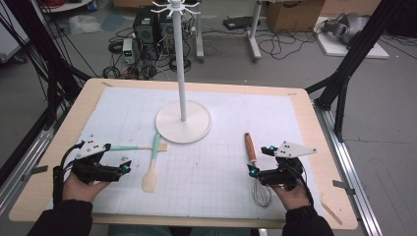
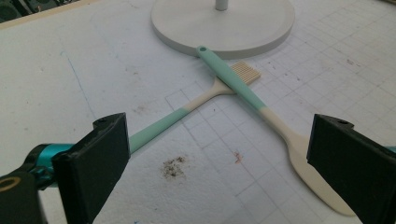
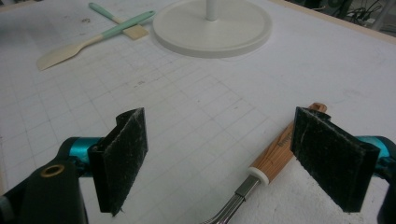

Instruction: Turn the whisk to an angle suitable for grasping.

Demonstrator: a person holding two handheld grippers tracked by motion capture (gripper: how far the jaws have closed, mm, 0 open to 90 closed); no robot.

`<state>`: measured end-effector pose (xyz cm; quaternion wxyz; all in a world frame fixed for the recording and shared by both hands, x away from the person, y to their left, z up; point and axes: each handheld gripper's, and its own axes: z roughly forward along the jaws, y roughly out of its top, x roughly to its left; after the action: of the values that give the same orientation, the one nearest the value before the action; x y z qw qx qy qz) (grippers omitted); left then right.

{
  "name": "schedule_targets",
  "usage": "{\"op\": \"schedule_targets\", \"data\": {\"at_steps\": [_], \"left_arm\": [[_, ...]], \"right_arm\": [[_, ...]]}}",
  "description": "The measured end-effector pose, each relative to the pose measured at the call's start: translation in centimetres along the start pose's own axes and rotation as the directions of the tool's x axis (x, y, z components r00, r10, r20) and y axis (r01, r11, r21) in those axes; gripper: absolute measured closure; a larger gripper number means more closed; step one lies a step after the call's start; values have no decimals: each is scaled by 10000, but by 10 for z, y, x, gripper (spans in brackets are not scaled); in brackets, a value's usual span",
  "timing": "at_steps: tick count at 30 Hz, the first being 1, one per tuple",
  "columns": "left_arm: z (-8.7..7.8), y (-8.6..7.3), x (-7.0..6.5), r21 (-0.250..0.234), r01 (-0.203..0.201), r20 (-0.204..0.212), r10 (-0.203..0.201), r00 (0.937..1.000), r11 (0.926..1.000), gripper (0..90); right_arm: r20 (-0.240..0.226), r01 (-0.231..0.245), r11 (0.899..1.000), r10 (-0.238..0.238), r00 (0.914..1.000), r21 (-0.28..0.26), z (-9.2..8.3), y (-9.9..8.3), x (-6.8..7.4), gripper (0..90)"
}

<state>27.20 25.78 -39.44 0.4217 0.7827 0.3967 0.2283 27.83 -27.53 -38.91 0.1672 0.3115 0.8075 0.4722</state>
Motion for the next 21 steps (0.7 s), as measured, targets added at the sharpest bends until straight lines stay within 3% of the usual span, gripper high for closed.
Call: {"op": "schedule_targets", "data": {"at_steps": [7, 12, 16, 17, 21], "left_arm": [[0, -1, -1, 64, -93, 39, 93, 9999, 9999, 67], [0, -1, 0, 36, -14, 34, 14, 10000, 10000, 69], [-1, -1, 1, 9, -4, -6, 4, 10000, 10000, 70], [-1, -1, 1, 15, 0, -29, 0, 10000, 10000, 70], [-2, -1, 2, -32, 7, -61, -7, 10000, 10000, 71]], "right_arm": [[51, -212, 9998, 212, 9998, 54, 0, 0, -2, 211], [323, -618, 9980, 613, 9976, 148, -3, 2, -7, 284], [303, -793, 9963, 784, 9965, 318, -4, 5, -12, 375], [148, -881, 9949, 875, 9961, 490, -3, 8, -15, 449], [-89, -948, 9920, 958, 9954, 833, 1, 15, -23, 578]]}}
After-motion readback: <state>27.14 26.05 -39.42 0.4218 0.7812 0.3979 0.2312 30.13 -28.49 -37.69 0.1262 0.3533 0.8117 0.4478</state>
